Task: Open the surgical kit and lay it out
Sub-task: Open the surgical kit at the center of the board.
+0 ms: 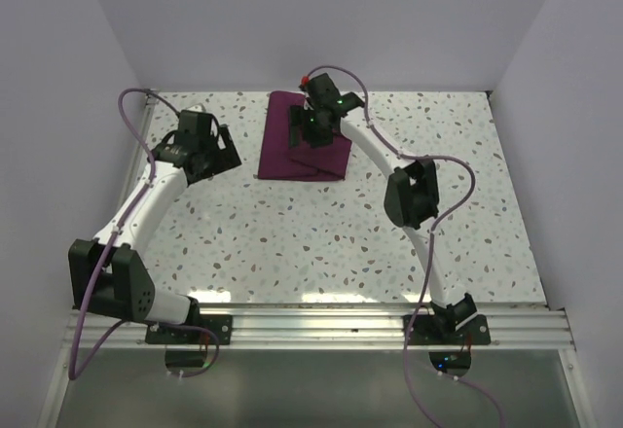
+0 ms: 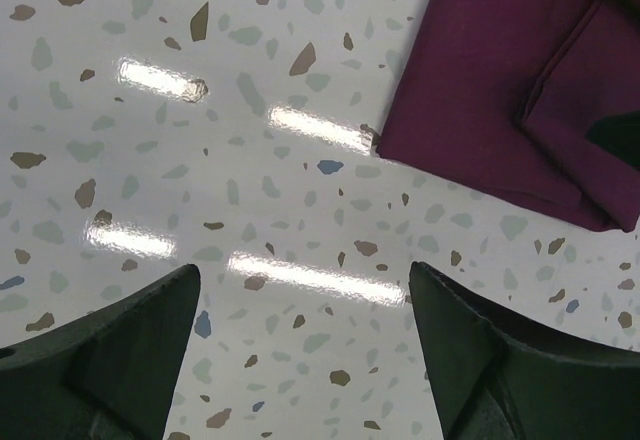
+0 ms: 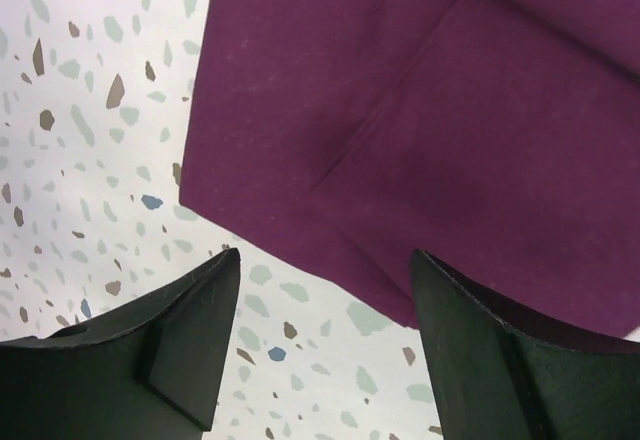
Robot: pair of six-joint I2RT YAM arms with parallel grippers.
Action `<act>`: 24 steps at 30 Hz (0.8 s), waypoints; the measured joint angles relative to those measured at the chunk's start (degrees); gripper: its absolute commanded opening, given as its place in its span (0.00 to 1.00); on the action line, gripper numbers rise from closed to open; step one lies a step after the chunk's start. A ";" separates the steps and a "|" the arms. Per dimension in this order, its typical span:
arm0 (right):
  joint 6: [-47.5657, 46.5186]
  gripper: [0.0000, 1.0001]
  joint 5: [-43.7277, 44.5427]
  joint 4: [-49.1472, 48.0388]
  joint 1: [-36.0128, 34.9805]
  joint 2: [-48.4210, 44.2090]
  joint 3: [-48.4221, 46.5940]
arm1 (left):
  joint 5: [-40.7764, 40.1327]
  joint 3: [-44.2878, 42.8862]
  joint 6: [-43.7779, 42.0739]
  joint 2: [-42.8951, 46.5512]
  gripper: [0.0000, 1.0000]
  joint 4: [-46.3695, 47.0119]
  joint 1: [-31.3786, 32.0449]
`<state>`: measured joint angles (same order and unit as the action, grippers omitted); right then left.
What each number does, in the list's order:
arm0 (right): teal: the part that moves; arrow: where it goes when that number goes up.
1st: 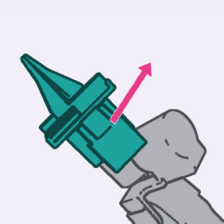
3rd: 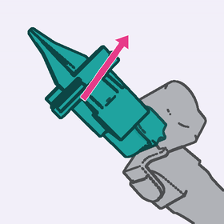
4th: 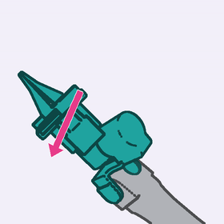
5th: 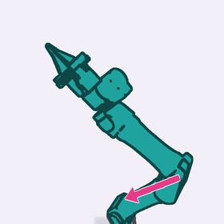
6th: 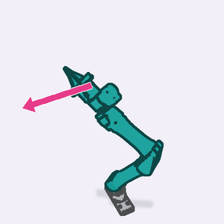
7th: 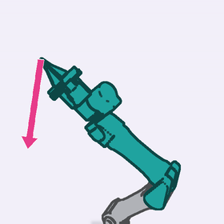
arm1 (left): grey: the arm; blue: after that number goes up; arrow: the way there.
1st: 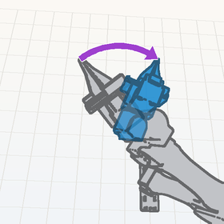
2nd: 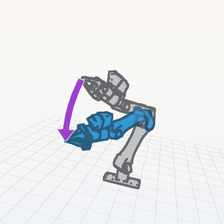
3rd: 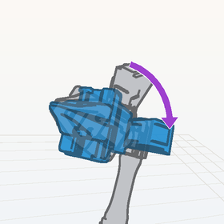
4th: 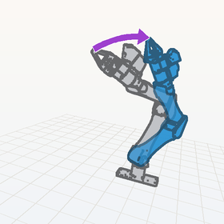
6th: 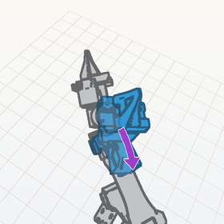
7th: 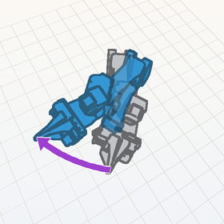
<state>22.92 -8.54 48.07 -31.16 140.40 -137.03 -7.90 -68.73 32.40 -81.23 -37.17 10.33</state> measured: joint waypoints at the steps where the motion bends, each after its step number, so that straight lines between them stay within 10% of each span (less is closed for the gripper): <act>1: 0.13 0.72 -0.04 0.22 -0.46 0.72 -0.74 | 0.02 0.31 0.20 0.20 0.89 -0.09 0.00; 15: -2.08 0.64 9.84 1.18 -5.42 11.28 -8.59 | 0.46 2.21 -0.15 1.20 0.89 -0.79 0.00; 24: -4.42 0.02 16.74 1.53 -5.18 12.11 -9.40 | 0.83 8.31 -0.24 7.74 0.88 -1.11 0.00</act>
<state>18.50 8.21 49.60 -36.34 152.51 -146.43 -7.07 -60.42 32.16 -73.49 -38.28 10.33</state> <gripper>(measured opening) 0.117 0.889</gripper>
